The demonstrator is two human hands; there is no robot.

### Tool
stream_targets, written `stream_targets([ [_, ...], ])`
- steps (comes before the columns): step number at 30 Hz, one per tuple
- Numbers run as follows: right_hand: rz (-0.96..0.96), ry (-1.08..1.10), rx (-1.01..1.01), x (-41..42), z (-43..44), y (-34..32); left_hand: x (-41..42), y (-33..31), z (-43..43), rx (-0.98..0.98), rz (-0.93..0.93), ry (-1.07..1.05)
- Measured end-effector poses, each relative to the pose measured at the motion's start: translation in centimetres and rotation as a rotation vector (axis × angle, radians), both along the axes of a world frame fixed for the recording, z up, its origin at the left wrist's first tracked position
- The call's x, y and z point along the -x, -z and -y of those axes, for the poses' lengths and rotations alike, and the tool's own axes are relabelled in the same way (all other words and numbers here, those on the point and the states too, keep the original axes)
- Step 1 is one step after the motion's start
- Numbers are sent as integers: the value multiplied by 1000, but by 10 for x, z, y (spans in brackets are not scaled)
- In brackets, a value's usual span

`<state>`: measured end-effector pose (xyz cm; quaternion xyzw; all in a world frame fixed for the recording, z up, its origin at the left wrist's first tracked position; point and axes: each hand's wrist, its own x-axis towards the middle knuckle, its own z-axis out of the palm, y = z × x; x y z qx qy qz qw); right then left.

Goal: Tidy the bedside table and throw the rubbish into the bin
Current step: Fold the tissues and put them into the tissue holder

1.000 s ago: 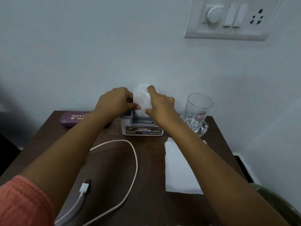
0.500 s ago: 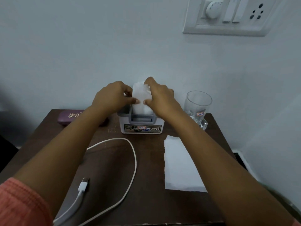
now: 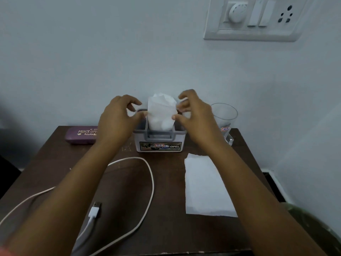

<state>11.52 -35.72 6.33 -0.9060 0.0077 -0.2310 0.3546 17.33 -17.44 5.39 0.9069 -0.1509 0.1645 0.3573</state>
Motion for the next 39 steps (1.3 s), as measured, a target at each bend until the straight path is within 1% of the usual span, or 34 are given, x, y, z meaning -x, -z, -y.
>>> stream_targets([
  [1, 31, 38, -51, 14, 6, 3, 13, 3, -3, 113, 8, -3],
  [3, 58, 117, -101, 47, 16, 14, 46, 14, -3, 332, -76, 49],
  [5, 44, 175, -82, 86, 24, 32, 84, 30, 3, 490, -278, 133],
  [7, 3, 207, -37, 122, 29, 53, 119, 45, 12, 603, -538, 204],
  [9, -81, 199, 21, 147, 33, 72, 139, 59, 20, 647, -720, 222],
  [13, -327, 118, 299, 168, 34, 102, 143, 69, 38, 630, -886, 197],
  [15, -379, 126, 388, 171, 38, 113, 139, 62, 47, 657, -968, 192],
  [16, -392, 135, 408, 172, 38, 116, 137, 58, 51, 640, -996, 199],
  [17, -396, 151, 415, 173, 38, 116, 135, 53, 55, 579, -1012, 207],
  [19, -378, 187, 428, 175, 34, 117, 132, 47, 63, 407, -1005, 231],
  [21, -359, 184, 417, 178, 30, 118, 128, 46, 69, 288, -965, 262],
  [23, -343, 194, 418, 181, 27, 119, 124, 47, 75, 238, -922, 298],
  [24, -351, 193, 409, 182, 25, 119, 122, 49, 77, 205, -891, 305],
  [26, -373, 175, 380, 186, 23, 118, 119, 53, 80, 73, -796, 311],
  [27, -372, 164, 374, 187, 22, 119, 119, 55, 81, 34, -752, 317],
  [28, -371, 140, 356, 189, 21, 120, 119, 58, 82, 42, -730, 326],
  [29, -335, 105, 313, 190, 20, 122, 121, 60, 82, 94, -728, 343],
  [30, -273, 103, 201, 191, 21, 120, 124, 61, 81, 187, -745, 367],
  [31, -225, 112, -10, 190, 24, 114, 127, 60, 79, 298, -765, 388],
  [32, -217, 127, -255, 189, 28, 105, 130, 59, 76, 407, -784, 401],
  [34, -168, 220, -650, 185, 42, 91, 134, 52, 69, 580, -815, 423],
  [35, -198, 208, -848, 182, 49, 83, 136, 49, 67, 641, -830, 430],
  [37, -340, 4, -1201, 176, 58, 71, 136, 48, 64, 685, -856, 387],
  [38, -411, -89, -1261, 173, 59, 69, 136, 49, 63, 679, -867, 351],
  [39, -467, -137, -1273, 171, 59, 70, 136, 51, 63, 663, -875, 322],
])
